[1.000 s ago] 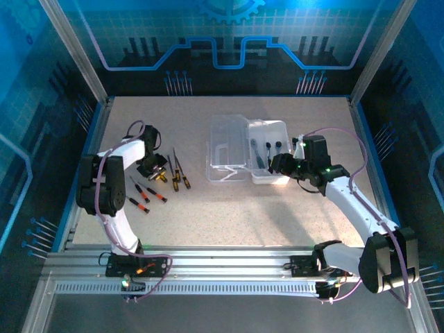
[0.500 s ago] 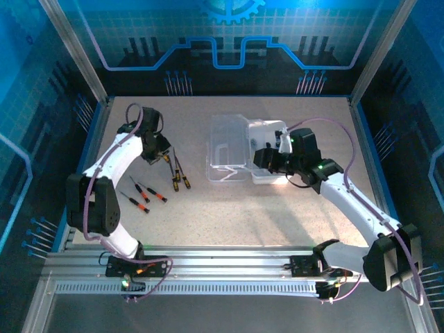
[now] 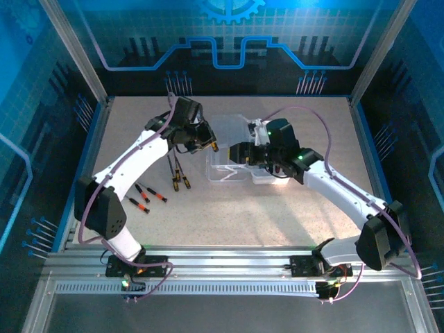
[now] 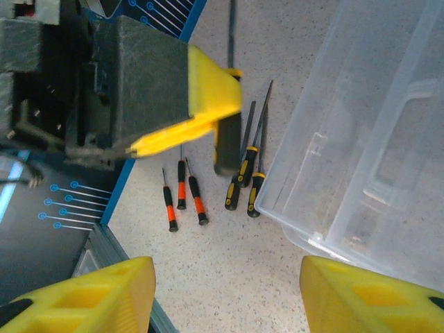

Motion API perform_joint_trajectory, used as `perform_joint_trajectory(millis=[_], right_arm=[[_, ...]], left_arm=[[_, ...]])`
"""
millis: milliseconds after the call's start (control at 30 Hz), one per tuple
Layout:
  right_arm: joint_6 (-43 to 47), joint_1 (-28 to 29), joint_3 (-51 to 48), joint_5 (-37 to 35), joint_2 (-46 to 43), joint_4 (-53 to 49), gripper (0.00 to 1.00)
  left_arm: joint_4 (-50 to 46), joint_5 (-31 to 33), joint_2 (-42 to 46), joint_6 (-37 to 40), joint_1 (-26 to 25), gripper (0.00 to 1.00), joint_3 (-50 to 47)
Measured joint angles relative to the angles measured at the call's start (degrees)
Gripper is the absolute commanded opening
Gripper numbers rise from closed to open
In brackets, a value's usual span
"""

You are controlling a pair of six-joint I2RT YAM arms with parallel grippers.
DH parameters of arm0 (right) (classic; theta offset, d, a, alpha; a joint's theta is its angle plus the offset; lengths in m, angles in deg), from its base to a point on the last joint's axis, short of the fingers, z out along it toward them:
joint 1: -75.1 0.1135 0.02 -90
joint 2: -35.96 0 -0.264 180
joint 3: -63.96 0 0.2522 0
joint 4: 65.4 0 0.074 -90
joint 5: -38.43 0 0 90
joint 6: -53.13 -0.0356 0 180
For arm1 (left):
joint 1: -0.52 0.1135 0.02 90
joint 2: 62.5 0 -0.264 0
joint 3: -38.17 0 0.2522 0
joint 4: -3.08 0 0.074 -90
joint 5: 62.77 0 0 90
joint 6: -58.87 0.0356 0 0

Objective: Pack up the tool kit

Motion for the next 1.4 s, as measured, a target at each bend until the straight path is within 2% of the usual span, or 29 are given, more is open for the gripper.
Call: perform_joint_trajectory(millis=[200,433,633,833,1000,1100,1233,1300,1400], right_arm=[[-0.13,-0.09,1.88,-0.5,3.87,-0.09,0.53],[-0.17,-0.57,2.16,-0.72,5.81,-0.5,0.49],[-0.68,-1.31,2.16,-0.72,6.21,-0.15,0.35],[-1.6,-1.38,2.19,-0.04,6.38,1.33,0.29],[-2.32,-1.49,2.19,0.85,6.8,2.51,0.13],[-2.97,-1.75,2.16,0.76,6.82,2.51,0.08],[-3.15,-2.03,2.08,-0.07,6.8,2.49,0.06],[-3.17,-2.58,1.49,-0.33,6.56,2.89,0.06],[-3.15,-3.72,-0.42,-0.46,5.42,2.95,0.06]], left_arm=[[1.81,-3.67,-1.92,-2.32,-3.13,0.11,1.2],[3.43,-5.68,-1.95,-3.93,-3.91,0.11,1.2],[3.61,-6.16,-1.95,-4.39,-3.91,0.11,1.2],[4.44,-6.38,-1.97,-4.44,-3.91,0.11,1.18],[4.83,-6.43,-2.25,-4.44,-3.96,0.12,1.18],[5.27,-6.38,-2.49,-4.37,-3.96,0.21,1.18],[5.03,-6.86,-2.6,-4.07,-4.02,0.45,1.2],[4.81,-6.84,-2.58,-3.96,-4.0,0.51,1.22],[4.76,-6.58,-2.27,-3.19,-3.78,0.66,1.2]])
